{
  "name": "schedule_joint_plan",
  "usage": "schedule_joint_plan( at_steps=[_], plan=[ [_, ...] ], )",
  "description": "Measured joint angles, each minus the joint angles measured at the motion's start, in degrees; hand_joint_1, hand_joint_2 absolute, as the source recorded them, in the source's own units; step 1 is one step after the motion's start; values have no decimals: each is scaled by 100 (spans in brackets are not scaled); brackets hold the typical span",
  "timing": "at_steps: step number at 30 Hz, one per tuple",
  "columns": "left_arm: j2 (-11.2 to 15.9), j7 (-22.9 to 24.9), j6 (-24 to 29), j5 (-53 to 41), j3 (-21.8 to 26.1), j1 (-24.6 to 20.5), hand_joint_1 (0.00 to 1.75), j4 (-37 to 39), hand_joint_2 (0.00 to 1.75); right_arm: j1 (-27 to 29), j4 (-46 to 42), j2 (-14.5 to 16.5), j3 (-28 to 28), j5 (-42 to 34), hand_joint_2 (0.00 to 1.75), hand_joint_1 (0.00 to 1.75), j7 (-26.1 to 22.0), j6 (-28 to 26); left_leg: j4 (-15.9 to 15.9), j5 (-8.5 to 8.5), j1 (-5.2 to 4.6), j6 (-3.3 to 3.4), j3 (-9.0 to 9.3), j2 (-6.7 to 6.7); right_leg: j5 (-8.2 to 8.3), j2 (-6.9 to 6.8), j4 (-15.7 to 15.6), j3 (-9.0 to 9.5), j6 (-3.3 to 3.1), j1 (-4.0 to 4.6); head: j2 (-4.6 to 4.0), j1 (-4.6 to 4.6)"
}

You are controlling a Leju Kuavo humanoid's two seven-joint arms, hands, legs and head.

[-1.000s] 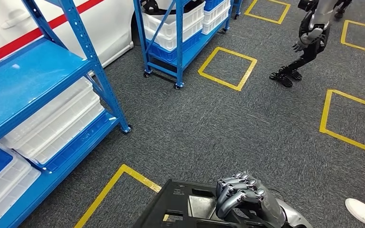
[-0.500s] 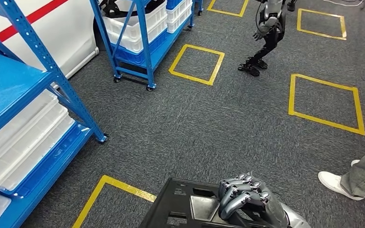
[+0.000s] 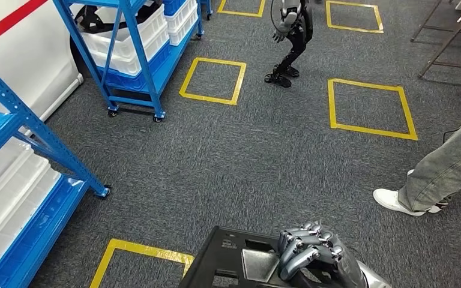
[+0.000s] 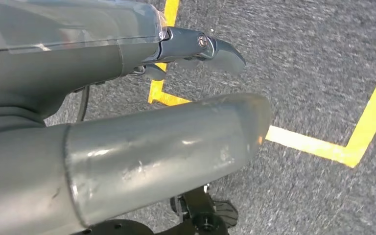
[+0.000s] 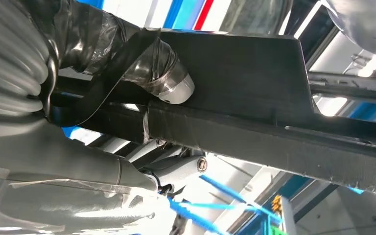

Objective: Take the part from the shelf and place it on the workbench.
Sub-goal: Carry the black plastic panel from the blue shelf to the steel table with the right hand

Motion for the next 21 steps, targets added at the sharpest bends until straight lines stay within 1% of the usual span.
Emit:
schedule_joint_plan(
  at_steps=[1, 2, 3, 4, 5, 6, 7, 8, 9, 10, 11, 12, 13, 14, 15, 16, 17, 18, 19, 20, 21],
  plan=[
    [-3, 0, -36, 1, 0, -5, 0, 0, 0, 6, -5, 0, -5, 8, 175, 175, 3, -19, 2, -20, 7, -30, 4, 43, 9, 74, -11, -4, -36, -10, 0, -1],
    [-6, 0, -73, 1, -1, -11, 0, 0, 0, 14, -13, 2, -12, 18, 175, 175, 9, -43, 40, -66, 17, -59, 0, 2, 23, 135, -34, 0, -68, -18, 0, -1],
    [-8, 1, -102, 0, -1, -16, 0, 0, 0, 19, -23, 4, -21, 28, 175, 175, 15, -66, 177, -170, 29, -80, -50, -108, 39, 192, -59, 8, -110, -30, 0, -2],
    [-9, 5, -120, 0, -2, -15, 0, 0, 0, 24, -33, 7, -30, 36, 175, 175, 21, -84, 431, -330, 45, -95, -160, -255, 53, 247, -80, 16, -146, -42, 0, -2],
    [-9, 10, -135, 1, -2, -4, 0, 0, 0, 31, -38, 15, -37, 40, 175, 175, 26, -97, 799, -524, 53, -102, -325, -414, 56, 305, -84, 16, -169, -34, 0, -1],
    [-8, 15, -143, 2, -2, 13, 0, 0, 0, 41, -40, 23, -42, 43, 175, 175, 30, -110, 1217, -708, 55, -107, -530, -509, 56, 372, -81, 13, -186, -29, 0, -2],
    [-3, 18, -151, 4, -2, 30, 0, 0, 0, 59, -40, 33, -43, 44, 175, 175, 35, -129, 1549, -809, 56, -112, -706, -551, 55, 448, -76, 14, -191, -22, 0, -1],
    [5, 15, -164, 10, -2, 42, 0, 0, 0, 78, -40, 44, -43, 45, 175, 175, 41, -149, 1710, -798, 54, -114, -808, -573, 52, 525, -68, 15, -193, -18, 0, -1],
    [18, 10, -182, 20, -2, 46, 0, 0, 0, 97, -40, 54, -44, 45, 175, 175, 48, -167, 1646, -669, 55, -111, -810, -586, 46, 600, -55, 19, -191, -15, 0, -1],
    [40, 2, -205, 32, -1, 44, 0, 0, 0, 113, -41, 67, -45, 44, 175, 175, 53, -180, 1363, -447, 58, -104, -708, -617, 37, 677, -37, 24, -184, -17, 0, -1],
    [65, -6, -230, 45, -1, 43, 0, 0, 0, 126, -43, 82, -46, 40, 175, 175, 56, -187, 964, -220, 68, -92, -553, -715, 24, 750, -14, 23, -170, -22, 0, -1],
    [98, -15, -251, 54, 0, 41, 0, 0, 0, 136, -44, 96, -49, 31, 175, 175, 56, -191, 591, -58, 77, -82, -404, -831, 9, 820, 24, 9, -148, -15, 0, -1],
    [135, -23, -268, 60, 3, 42, 0, 0, 0, 152, -46, 106, -57, 14, 175, 175, 51, -195, 333, 32, 82, -72, -298, -933, 2, 891, 55, -15, -120, -18, 0, -1],
    [167, -35, -279, 67, 5, 44, 0, 0, 0, 174, -47, 111, -71, -9, 175, 175, 45, -196, 210, 45, 82, -59, -247, -996, 1, 954, 76, -44, -91, -23, 0, -1],
    [202, -52, -284, 72, 7, 39, 0, 0, 0, 204, -48, 113, -93, -36, 175, 175, 37, -186, 190, 32, 71, -44, -236, -980, 10, 1016, 84, -70, -57, -26, 0, -1],
    [228, -68, -287, 74, 8, 30, 0, 0, 0, 237, -48, 113, -123, -67, 175, 175, 28, -169, 180, 43, 70, -11, -231, -926, 21, 1062, 79, -87, -23, -41, 0, -1],
    [249, -79, -289, 75, 9, 16, 0, 0, 0, 264, -48, 114, -157, -94, 175, 175, 19, -143, 151, 63, 70, 29, -219, -861, 3, 999, 103, -103, 6, -40, 0, 0],
    [266, -71, -287, 74, 10, 6, 0, 0, 0, 276, -48, 115, -193, -117, 175, 175, 10, -105, 121, 84, 72, 72, -209, -796, -70, 868, 202, -149, 33, -34, 0, 1],
    [277, -26, -282, 68, 12, 2, 0, 0, 0, 277, -46, 115, -227, -133, 175, 175, 3, -63, 94, 101, 75, 108, -200, -724, -204, 702, 409, -242, 55, -30, 0, 1],
    [288, 57, -271, 58, 15, 7, 0, 0, 0, 275, -44, 119, -257, -144, 175, 175, -2, -7, 86, 105, 65, 131, -198, -651, -389, 530, 731, -391, 74, -31, 0, 2],
    [293, 178, -253, 45, 21, 22, 0, 0, 0, 270, -40, 122, -281, -150, 175, 175, -4, 58, 86, 102, 54, 145, -201, -576, -577, 445, 1106, -572, 94, -40, 0, 2]
  ],
)
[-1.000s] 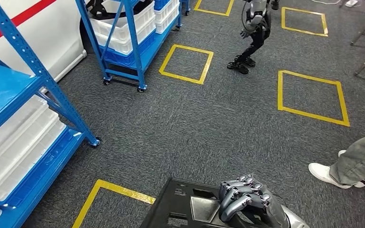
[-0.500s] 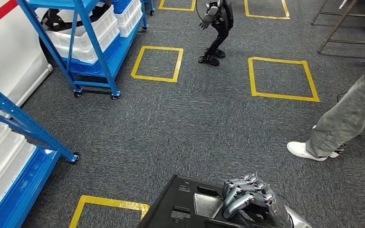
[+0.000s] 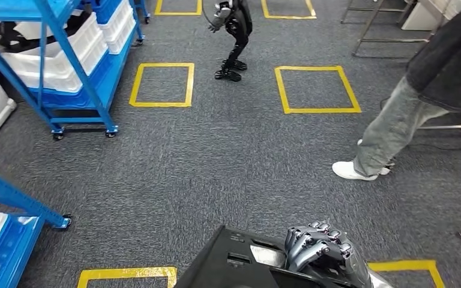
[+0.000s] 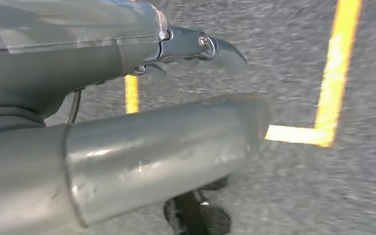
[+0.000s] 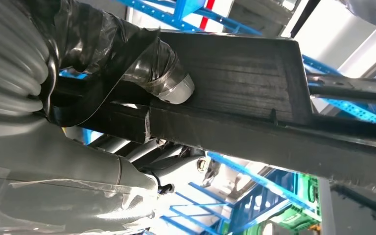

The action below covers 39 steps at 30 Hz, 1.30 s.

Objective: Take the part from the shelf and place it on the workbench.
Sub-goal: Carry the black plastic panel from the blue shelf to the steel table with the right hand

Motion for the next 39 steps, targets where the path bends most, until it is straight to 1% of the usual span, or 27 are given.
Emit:
schedule_joint_plan(
  at_steps=[1, 2, 3, 5, 7, 8, 10, 11, 13, 15, 16, 17, 18, 19, 20, 22, 24, 26, 27, 28, 30, 32, 33, 34, 35, 37, 39],
  plan=[
    [4, 147, 25, -14, 9, 14, 0, 0, 0, 1, 8, 4, -22, -7, 175, 175, -1, 60, 1, -5, -11, 6, -3, 78, -125, -30, 324, -158, 16, -15, 0, -1],
    [5, 296, 55, -25, 22, 26, 0, 0, 0, 0, 17, 8, -41, -15, 175, 175, 0, 116, 1, -12, -19, 10, -4, 155, -155, -44, 501, -244, 25, -27, 0, -1],
    [5, 425, 90, -32, 37, 33, 0, 0, 0, -1, 28, 10, -58, -22, 175, 175, 3, 157, 2, -20, -26, 8, 0, 226, -77, -59, 463, -219, 27, -35, 0, -1],
    [2, 581, 157, -24, 79, 32, 0, 0, 0, -9, 43, 11, -84, -31, 175, 175, 20, 200, 3, -41, -32, -10, 27, 347, 275, -175, -187, 145, -5, -23, 0, 0],
    [-9, 613, 210, 8, 132, 34, 0, 0, 0, -29, 49, 13, -96, -20, 175, 175, 52, 205, 8, -73, -49, -54, 60, 447, 494, -389, -878, 518, -74, 42, 0, -1],
    [-16, 601, 232, 29, 157, 34, 0, 0, 0, -37, 50, 13, -97, -10, 175, 175, 65, 205, 10, -88, -55, -81, 73, 496, 521, -447, -1045, 600, -105, 75, 0, -1],
    [-42, 555, 262, 75, 207, 22, 0, 0, 0, -14, 35, 8, -95, 1, 175, 175, 74, 206, -1, -107, -57, -132, 100, 590, 516, -367, -1096, 595, -151, 102, 0, -2],
    [-60, 530, 275, 102, 237, 12, 0, 0, 0, 24, 7, 2, -94, -5, 175, 175, 67, 206, 13, -133, -50, -159, 112, 566, 531, -313, -1125, 609, -175, 87, 0, -2],
    [-102, 485, 302, 133, 295, 11, 0, 1, 0, 100, -77, -10, -94, -38, 175, 175, 38, 206, 282, -336, -31, -196, 23, 333, 564, -205, -1191, 653, -244, 45, 0, -2],
    [-132, 453, 316, 134, 333, 41, 0, 1, 0, 167, -131, -17, -94, -64, 175, 175, 7, 205, 976, -710, -9, -215, -292, 70, 574, -92, -1210, 670, -287, 24, 0, -2],
    [-141, 446, 322, 133, 348, 59, 0, 2, 0, 203, -139, -21, -93, -67, 175, 175, -1, 207, 1352, -857, -5, -228, -479, 27, 573, -25, -1206, 669, -295, 24, 0, -3],
    [-147, 439, 328, 131, 362, 70, 0, 1, 0, 241, -143, -21, -93, -66, 175, 175, -5, 208, 1605, -912, -1, -242, -616, 10, 570, 49, -1199, 670, -294, 23, 0, -3],
    [-150, 432, 337, 125, 376, 75, 0, 1, 0, 269, -145, -21, -93, -64, 175, 175, -7, 214, 1665, -853, 6, -254, -669, 4, 567, 126, -1189, 671, -289, 20, 0, -3],
    [-153, 428, 349, 120, 388, 73, 0, 1, 0, 286, -146, -21, -93, -61, 175, 175, -8, 228, 1490, -679, 19, -264, -611, -10, 560, 209, -1172, 673, -278, 13, 0, -3],
    [-154, 423, 360, 112, 396, 68, 0, 0, 0, 294, -146, -21, -94, -59, 175, 175, -8, 245, 1142, -444, 40, -274, -468, -68, 546, 288, -1145, 675, -257, 5, 0, -3],
    [-154, 407, 374, 100, 410, 57, 0, 0, 0, 291, -146, -22, -94, -44, 175, 175, -9, 276, 425, -129, 87, -282, -165, -336, 511, 438, -1073, 656, -193, 1, 0, -2],
    [-154, 379, 379, 96, 419, 49, 0, 0, 0, 290, -147, -25, -93, -23, 175, 175, -10, 284, 140, -91, 88, -245, -42, -488, 512, 570, -1050, 614, -113, -6, 0, -1],
    [-155, 358, 382, 97, 421, 23, 0, 0, 0, 299, -148, -30, -93, -12, 175, 175, -11, 283, 88, -65, 65, -160, -15, -380, 545, 673, -1081, 583, -31, -34, 0, -2],
    [-154, 349, 382, 97, 422, 6, 0, 0, 0, 302, -148, -33, -93, -10, 175, 175, -11, 283, 67, -44, 64, -118, -4, -318, 523, 601, -1047, 563, 0, -35, 0, -2],
    [-154, 333, 381, 96, 422, -5, 0, 0, 0, 289, -148, -37, -92, -8, 175, 175, -12, 288, 46, -26, 65, -77, 0, -246, 436, 452, -919, 502, 22, -27, 0, -1],
    [-152, 299, 380, 86, 424, 2, 0, 0, 0, 239, -135, -40, -88, 8, 175, 175, -11, 299, 27, -17, 44, -26, -2, -90, 90, 78, -314, 217, 47, -12, 0, 1],
    [-152, 267, 379, 68, 425, 13, 0, 0, 0, 191, -102, -39, -79, 33, 175, 175, -10, 306, 29, -27, 5, -4, -11, 72, -203, -49, 388, -132, 58, -23, 0, 0],
    [-152, 256, 379, 54, 425, 9, 0, 0, 0, 175, -81, -39, -67, 43, 175, 175, -10, 307, 30, -34, -10, 1, -10, 149, -204, -60, 521, -199, 52, -26, 0, 0],
    [-152, 250, 379, 36, 424, -1, 0, 0, 0, 162, -61, -39, -51, 49, 175, 175, -9, 307, 31, -43, -22, 3, -2, 221, -97, -73, 436, -152, 35, -22, 0, 0],
    [-152, 246, 379, 15, 424, -13, 0, 0, 0, 146, -45, -38, -27, 52, 175, 175, -9, 305, 30, -56, -31, 1, 17, 287, 94, -112, 132, 11, 5, -9, 0, 0],
    [-155, 240, 374, -40, 420, -33, 0, 0, 0, 72, -30, -36, 52, 52, 175, 175, -9, 290, 29, -89, -49, -21, 64, 403, 426, -371, -672, 438, -101, 70, 0, 0],
    [-159, 235, 366, -91, 412, -50, 0, 0, 0, -34, -26, -26, 160, 54, 175, 175, -9, 267, 23, -114, -58, -63, 93, 513, 515, -557, -1072, 628, -193, 160, 0, 0]
  ],
)
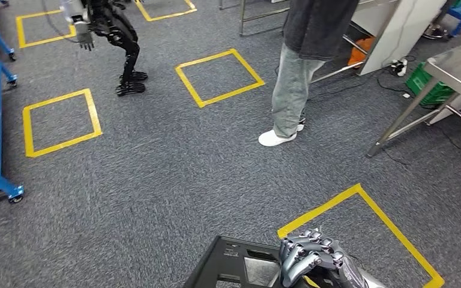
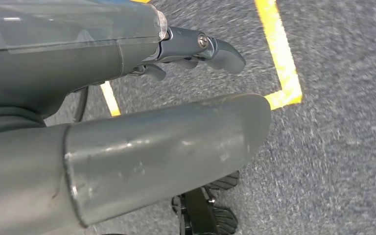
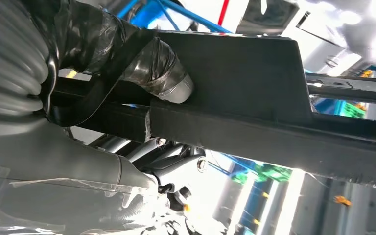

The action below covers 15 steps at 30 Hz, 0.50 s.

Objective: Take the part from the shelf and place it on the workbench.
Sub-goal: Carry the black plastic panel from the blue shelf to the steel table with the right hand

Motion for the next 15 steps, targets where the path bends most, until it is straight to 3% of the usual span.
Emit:
schedule_joint_plan(
  at_steps=[2, 3, 5, 7, 8, 9, 10, 11, 13, 15],
  plan=[
    [-2, -1, -5, -20, -6, -25, 0, 0, 0, -57, 5, 16, 89, 6, 175, 175, -1, -15, -21, -16, -9, -46, 29, 121, 9, 93, -48, 4, -43, 21, 0, -1],
    [-2, -1, -7, -26, -8, -39, 0, 0, 0, -70, 6, 26, 124, 11, 175, 175, -1, -19, -1, -45, -7, -71, 42, 110, 31, 154, -86, 20, -63, 3, 0, -1],
    [-2, -1, -7, -50, -11, -53, 0, 0, 0, -146, 8, 44, 202, 19, 175, 175, 0, -11, 323, -257, 2, -112, -82, -135, 85, 282, -168, 58, -118, -49, 0, -2],
    [11, -1, -5, -78, -13, -40, 0, 0, 0, -236, 23, 55, 316, 14, 175, 175, 3, 2, 1073, -620, 24, -141, -446, -443, 106, 422, -182, 54, -150, -78, 0, -3],
    [20, -1, -5, -85, -13, -31, 0, 0, 0, -271, 37, 56, 374, 4, 175, 175, 4, 8, 1428, -740, 32, -159, -637, -499, 107, 497, -172, 47, -151, -83, 0, -3],
    [27, -4, -5, -86, -13, -27, 0, 0, 0, -303, 57, 57, 432, -12, 175, 175, 4, 20, 1628, -755, 40, -176, -762, -519, 102, 573, -157, 43, -146, -88, 0, -4],
    [30, -12, -5, -85, -13, -28, 0, 0, 0, -343, 79, 57, 484, -35, 175, 175, 4, 31, 1606, -649, 50, -191, -787, -525, 93, 649, -134, 41, -135, -96, 0, -3],
    [31, -27, -4, -82, -13, -32, 0, 0, 0, -390, 103, 57, 533, -72, 175, 175, 4, 54, 1365, -444, 64, -206, -705, -542, 77, 723, -103, 40, -116, -108, 0, -4],
    [31, -76, -3, -75, -13, -38, 0, 0, 0, -495, 151, 61, 609, -173, 175, 175, 4, 130, 590, -35, 101, -233, -386, -728, 30, 863, -23, 31, -56, -125, 0, -3],
    [31, -139, 8, -68, -13, -37, 0, 0, 0, -600, 194, 84, 648, -282, 175, 175, 5, 248, 130, 98, 119, -207, -190, -910, 17, 984, 9, 7, 15, -128, 0, -2]
  ],
)
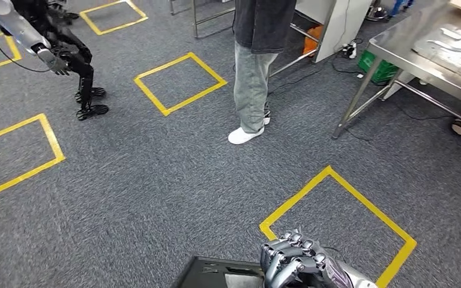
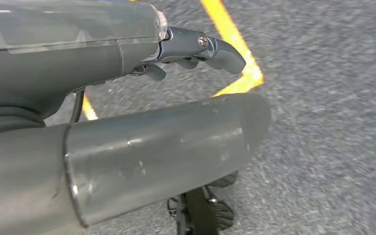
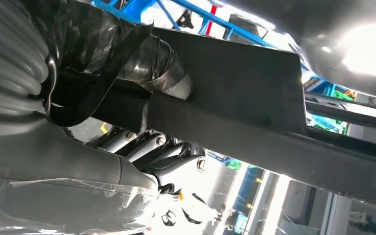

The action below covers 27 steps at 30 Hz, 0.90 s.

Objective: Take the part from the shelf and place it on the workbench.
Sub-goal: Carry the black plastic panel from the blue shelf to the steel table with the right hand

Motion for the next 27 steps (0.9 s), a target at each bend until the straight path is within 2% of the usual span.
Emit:
schedule_joint_plan(
  at_steps=[1, 2, 3, 4, 6, 7, 8, 9, 10, 11, 12, 13, 15, 16, 18, 19, 20, 22, 23, 24, 25, 26, 27],
  plan=[
    [1, -27, 13, 8, 1, -2, 0, 0, 0, -43, 13, 21, 7, -59, 175, 175, 1, 65, -51, -14, -12, 35, 24, -15, 12, 56, -8, -16, 37, -3, 0, 1],
    [2, -50, 29, 19, 3, -5, 0, 0, 0, -81, 22, 48, 9, -122, 175, 175, 2, 132, -68, 2, -12, 85, 28, 39, 31, 111, -21, -33, 73, -14, 0, 1],
    [3, -67, 45, 31, 5, -13, 0, 0, 0, -109, 27, 72, 10, -185, 175, 175, 2, 198, -84, 20, -13, 126, 33, 102, 26, 89, -3, -52, 104, -21, 0, 1],
    [7, -76, 60, 41, 8, -17, 0, 0, 0, -142, 33, 95, 10, -232, 175, 175, 3, 250, -97, 35, -8, 170, 37, 160, -28, -4, 75, -93, 133, -22, 0, 1],
    [14, -76, 80, 49, 14, 0, 0, 0, 0, -208, 57, 128, 12, -275, 175, 175, 3, 303, -113, 51, -8, 230, 32, 293, -321, -305, 556, -315, 179, -24, 0, 2],
    [18, -72, 88, 49, 16, 19, 0, 0, 0, -233, 72, 141, 13, -282, 175, 175, 3, 309, -112, 47, -17, 245, 25, 358, -516, -412, 931, -500, 200, -30, 0, 2],
    [18, -68, 93, 49, 19, 35, 0, 0, 0, -244, 89, 153, 13, -286, 175, 175, 3, 311, -111, 43, -26, 251, 19, 430, -667, -460, 1300, -684, 215, -41, 0, 2],
    [18, -66, 99, 49, 20, 44, 0, 0, 0, -245, 104, 164, 14, -288, 175, 175, 3, 318, -109, 37, -32, 251, 17, 498, -729, -480, 1543, -809, 223, -48, 0, 2],
    [18, -65, 103, 49, 21, 46, 0, 0, 0, -244, 116, 173, 15, -292, 175, 175, 3, 332, -109, 29, -35, 247, 22, 562, -676, -492, 1575, -830, 221, -52, 0, 2],
    [18, -64, 107, 49, 21, 43, 0, 0, 0, -245, 126, 181, 16, -298, 175, 175, 3, 350, -109, 19, -38, 241, 35, 623, -522, -512, 1386, -734, 207, -50, 0, 2],
    [18, -60, 109, 48, 21, 38, 0, 0, 0, -247, 131, 187, 16, -307, 175, 175, 3, 367, -110, 5, -39, 231, 58, 677, -310, -568, 1010, -536, 175, -36, 0, 2],
    [15, -56, 111, 48, 21, 34, 0, 0, 0, -251, 133, 189, 16, -319, 175, 175, 3, 378, -113, -11, -41, 216, 85, 729, -146, -694, 587, -315, 126, -2, 0, 2],
    [9, -49, 117, 46, 21, 31, 0, 0, 0, -263, 138, 199, 18, -342, 175, 175, 3, 385, -115, -48, -50, 165, 120, 823, 3, -882, 39, -44, 32, 74, 0, 2],
    [6, -49, 119, 46, 21, 31, 0, 0, 0, -266, 141, 203, 18, -350, 175, 175, 2, 388, -119, -62, -53, 137, 131, 875, -13, -906, -35, -23, 3, 102, 0, 2],
    [4, -47, 120, 43, 21, 18, 0, 0, 0, -266, 145, 211, 19, -359, 175, 175, 1, 394, -130, -88, -56, 78, 163, 959, 13, -773, -75, -21, -37, 86, 0, 1],
    [2, -47, 121, 41, 21, 9, 0, 0, 0, -265, 146, 217, 20, -361, 175, 175, 1, 397, -89, -128, -53, 50, 164, 901, 38, -711, -117, 3, -59, 64, 0, 1],
    [1, -45, 122, 39, 21, 3, 0, 0, 0, -266, 149, 229, 21, -359, 175, 175, 0, 396, 51, -223, -47, 25, 114, 781, 65, -654, -160, 30, -88, 42, 0, 1],
    [1, -36, 125, 37, 22, 17, 0, 0, 0, -257, 160, 266, 28, -342, 175, 175, -2, 382, 688, -557, -35, -12, -191, 488, 87, -540, -193, 53, -129, 28, 0, 0],
    [1, -28, 126, 35, 23, 34, 0, 0, 0, -242, 167, 287, 38, -327, 175, 175, -3, 370, 1083, -719, -32, -25, -400, 421, 82, -476, -182, 48, -143, 32, 0, 0],
    [-3, -19, 127, 29, 23, 52, 0, 0, 0, -222, 173, 304, 51, -308, 175, 175, -3, 352, 1382, -793, -31, -39, -573, 398, 72, -403, -167, 45, -146, 33, 0, 0],
    [-8, -11, 127, 19, 23, 65, 0, 0, 0, -200, 177, 321, 70, -289, 175, 175, -3, 329, 1486, -744, -28, -49, -657, 392, 58, -329, -146, 46, -143, 32, 0, 0],
    [-16, -1, 127, 10, 23, 70, 0, 0, 0, -181, 177, 337, 90, -276, 175, 175, -3, 310, 1370, -585, -25, -55, -638, 383, 40, -254, -124, 53, -132, 28, 0, 0],
    [-25, 7, 127, 1, 23, 71, 0, 0, 0, -165, 177, 353, 109, -265, 175, 175, -3, 291, 1055, -349, -19, -57, -519, 347, 19, -181, -105, 70, -115, 19, 0, 0]
  ],
)
